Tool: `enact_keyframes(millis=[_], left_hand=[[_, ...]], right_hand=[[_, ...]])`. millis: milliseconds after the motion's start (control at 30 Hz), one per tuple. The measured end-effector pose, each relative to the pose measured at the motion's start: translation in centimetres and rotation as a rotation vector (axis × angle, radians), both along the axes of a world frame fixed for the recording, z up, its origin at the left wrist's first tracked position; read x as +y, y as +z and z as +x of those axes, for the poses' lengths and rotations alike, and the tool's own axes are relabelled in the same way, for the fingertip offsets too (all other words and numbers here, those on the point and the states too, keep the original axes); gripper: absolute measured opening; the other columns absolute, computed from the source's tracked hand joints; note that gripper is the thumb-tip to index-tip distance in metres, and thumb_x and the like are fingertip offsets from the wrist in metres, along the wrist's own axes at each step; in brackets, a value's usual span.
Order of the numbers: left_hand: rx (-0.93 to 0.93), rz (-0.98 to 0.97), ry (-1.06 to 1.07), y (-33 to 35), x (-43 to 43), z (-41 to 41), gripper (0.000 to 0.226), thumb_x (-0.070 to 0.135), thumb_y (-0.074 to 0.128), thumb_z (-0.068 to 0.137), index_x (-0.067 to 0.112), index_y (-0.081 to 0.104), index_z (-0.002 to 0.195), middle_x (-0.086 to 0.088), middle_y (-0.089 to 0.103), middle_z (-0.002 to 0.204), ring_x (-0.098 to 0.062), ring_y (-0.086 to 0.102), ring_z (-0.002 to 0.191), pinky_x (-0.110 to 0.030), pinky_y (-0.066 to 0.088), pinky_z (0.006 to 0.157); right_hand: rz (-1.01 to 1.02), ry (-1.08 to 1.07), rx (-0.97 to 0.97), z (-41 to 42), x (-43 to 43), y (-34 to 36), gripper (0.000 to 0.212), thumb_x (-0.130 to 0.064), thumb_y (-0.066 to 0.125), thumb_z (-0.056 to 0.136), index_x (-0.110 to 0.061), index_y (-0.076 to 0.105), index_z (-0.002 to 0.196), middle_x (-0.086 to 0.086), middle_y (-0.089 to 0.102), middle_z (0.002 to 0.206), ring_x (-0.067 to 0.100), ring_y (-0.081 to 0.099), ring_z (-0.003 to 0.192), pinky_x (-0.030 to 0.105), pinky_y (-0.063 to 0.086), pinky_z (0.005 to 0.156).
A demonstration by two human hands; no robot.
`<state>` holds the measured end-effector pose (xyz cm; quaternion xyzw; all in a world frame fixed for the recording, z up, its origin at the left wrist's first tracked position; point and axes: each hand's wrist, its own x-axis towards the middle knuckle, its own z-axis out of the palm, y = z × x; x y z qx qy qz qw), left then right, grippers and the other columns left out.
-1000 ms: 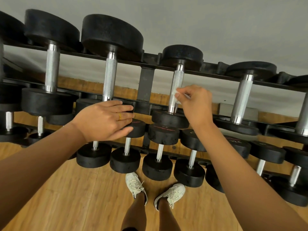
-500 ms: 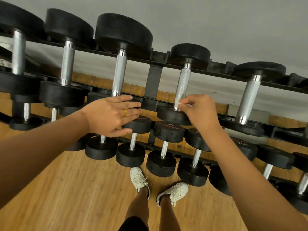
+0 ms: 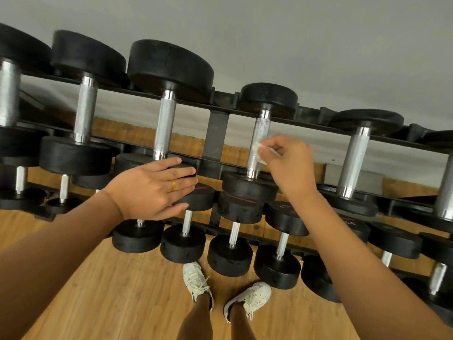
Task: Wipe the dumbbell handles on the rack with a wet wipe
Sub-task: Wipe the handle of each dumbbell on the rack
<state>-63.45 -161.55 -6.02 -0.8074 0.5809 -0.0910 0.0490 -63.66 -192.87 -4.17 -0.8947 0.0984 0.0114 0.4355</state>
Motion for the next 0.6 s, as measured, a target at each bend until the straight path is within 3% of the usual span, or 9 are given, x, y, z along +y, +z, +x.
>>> enact_keyframes(millis=[167,367,600], left_hand=[[0.007,-0.018,0.000,0.0,0.0,0.1,0.044,0.043,0.051,0.105,0.010,0.076,0.120,-0.007,0.072,0.128,-0.026,0.060,0.132,-0.048,0.039,0.116],[0.006,-0.012,0.000,0.2,0.0,0.1,0.045,0.042,0.050,0.105,0.009,0.075,0.120,-0.009,0.072,0.128,-0.028,0.060,0.131,-0.049,0.038,0.116],[0.020,-0.018,0.008,0.3,0.1,0.1,0.045,0.041,0.048,0.106,0.009,0.075,0.121,-0.010,0.071,0.129,-0.028,0.060,0.131,-0.049,0.037,0.117]], right_hand=[[-0.054,-0.181,-0.237,3.9,0.1,0.8,0.019,-0.024,0.066,0.096,-0.017,0.074,0.111,-0.006,0.074,0.101,-0.001,0.065,0.088,0.011,0.050,0.087],[-0.203,-0.097,-0.175,4.0,1.1,-0.6,0.030,-0.023,0.064,0.097,-0.014,0.068,0.125,0.006,0.065,0.124,0.015,0.061,0.113,0.021,0.041,0.100],[-0.317,0.191,-0.169,2.7,0.0,0.0,0.029,-0.023,0.062,0.099,-0.010,0.070,0.124,0.008,0.065,0.116,0.010,0.057,0.097,0.018,0.039,0.088]])
